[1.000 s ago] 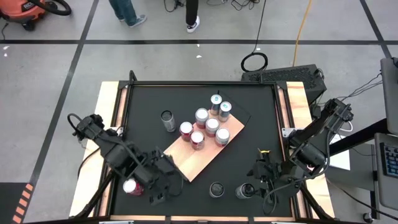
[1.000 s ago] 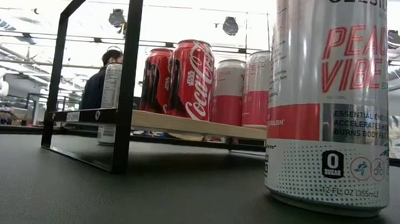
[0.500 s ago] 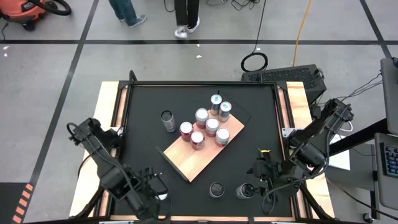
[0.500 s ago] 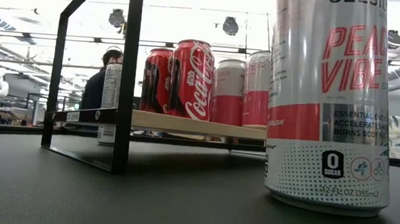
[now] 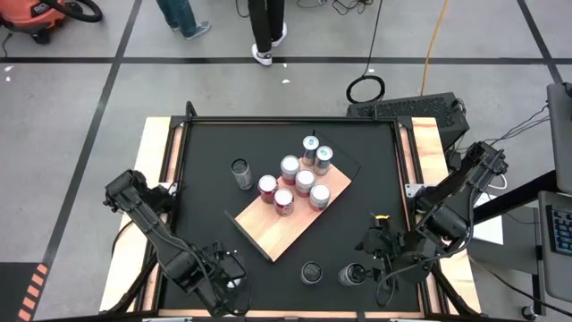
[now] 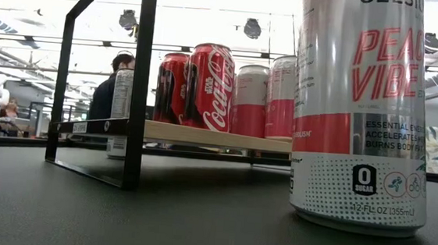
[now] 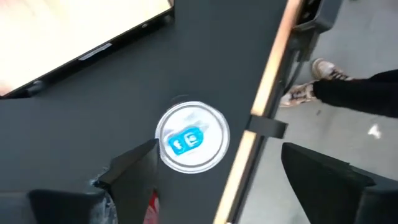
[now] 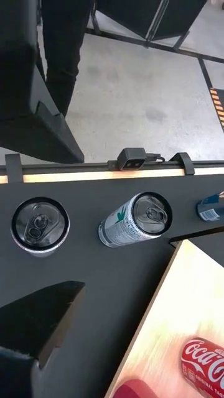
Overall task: Place canned beverage on shelf
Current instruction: Put the blue soda can on the shelf aligned with the other blue soda cans
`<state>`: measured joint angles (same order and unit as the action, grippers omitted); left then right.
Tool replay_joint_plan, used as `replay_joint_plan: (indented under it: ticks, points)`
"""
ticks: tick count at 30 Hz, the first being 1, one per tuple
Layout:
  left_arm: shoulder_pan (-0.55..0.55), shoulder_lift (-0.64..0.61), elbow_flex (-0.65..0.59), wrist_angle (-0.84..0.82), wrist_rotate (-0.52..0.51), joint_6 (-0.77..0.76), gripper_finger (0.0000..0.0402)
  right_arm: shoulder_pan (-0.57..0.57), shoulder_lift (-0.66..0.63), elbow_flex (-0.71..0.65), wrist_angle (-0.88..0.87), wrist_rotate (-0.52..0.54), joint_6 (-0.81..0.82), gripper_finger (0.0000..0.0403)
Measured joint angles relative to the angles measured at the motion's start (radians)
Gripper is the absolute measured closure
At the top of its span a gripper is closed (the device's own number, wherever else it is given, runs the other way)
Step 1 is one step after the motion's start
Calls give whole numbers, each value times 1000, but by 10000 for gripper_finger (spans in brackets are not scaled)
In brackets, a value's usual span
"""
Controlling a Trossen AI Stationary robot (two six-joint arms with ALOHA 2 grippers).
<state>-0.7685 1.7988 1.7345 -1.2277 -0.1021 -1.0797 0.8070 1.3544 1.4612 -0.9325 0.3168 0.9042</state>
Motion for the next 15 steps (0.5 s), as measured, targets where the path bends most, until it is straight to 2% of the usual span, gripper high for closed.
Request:
replay_joint_plan:
  ticks: [5, 15]
  points:
    - [2, 0, -33, 29, -11, 75, 41, 0, 0, 0, 0, 0, -4, 99]
    - [23, 0, -125, 98, 22, 205, 40, 0, 0, 0, 0, 0, -26, 99]
